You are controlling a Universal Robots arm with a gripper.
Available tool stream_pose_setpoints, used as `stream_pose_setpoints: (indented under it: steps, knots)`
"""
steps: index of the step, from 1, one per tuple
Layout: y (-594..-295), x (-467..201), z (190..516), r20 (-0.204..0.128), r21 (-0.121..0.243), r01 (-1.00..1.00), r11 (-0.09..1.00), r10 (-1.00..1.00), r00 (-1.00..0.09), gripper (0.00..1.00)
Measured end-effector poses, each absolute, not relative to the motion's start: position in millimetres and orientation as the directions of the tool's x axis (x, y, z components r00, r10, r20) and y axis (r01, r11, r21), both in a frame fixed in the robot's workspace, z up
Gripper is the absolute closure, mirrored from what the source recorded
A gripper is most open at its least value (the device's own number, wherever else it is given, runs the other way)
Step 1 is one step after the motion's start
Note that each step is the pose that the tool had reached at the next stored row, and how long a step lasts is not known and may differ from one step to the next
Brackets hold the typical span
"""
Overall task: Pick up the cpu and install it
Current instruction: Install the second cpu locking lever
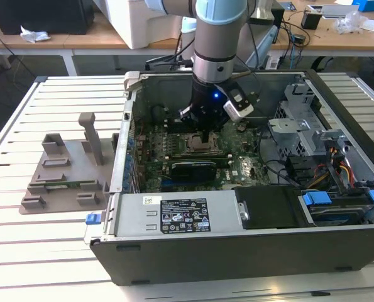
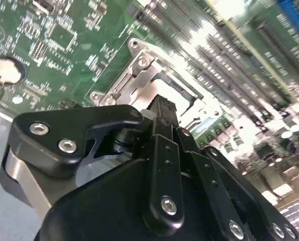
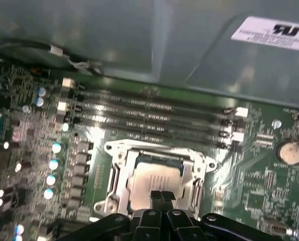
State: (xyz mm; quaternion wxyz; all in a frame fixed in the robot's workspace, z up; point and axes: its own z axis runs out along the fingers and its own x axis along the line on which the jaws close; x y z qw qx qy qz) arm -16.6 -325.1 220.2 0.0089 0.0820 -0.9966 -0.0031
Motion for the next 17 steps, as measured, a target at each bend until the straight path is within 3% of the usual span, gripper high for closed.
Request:
stream_pose_setpoints:
  steps: [3, 8, 17]
  knots:
    - [-325, -17, 230, 0.018, 0.002, -0.163, 0.987, -0.163, -0.986, 0.89]
    - [-325, -17, 273, 0.018, 0.002, -0.163, 0.987, -0.163, -0.986, 0.89]
    - [-325, -17, 275, 0.018, 0.002, -0.163, 0.987, -0.163, -0.986, 0.89]
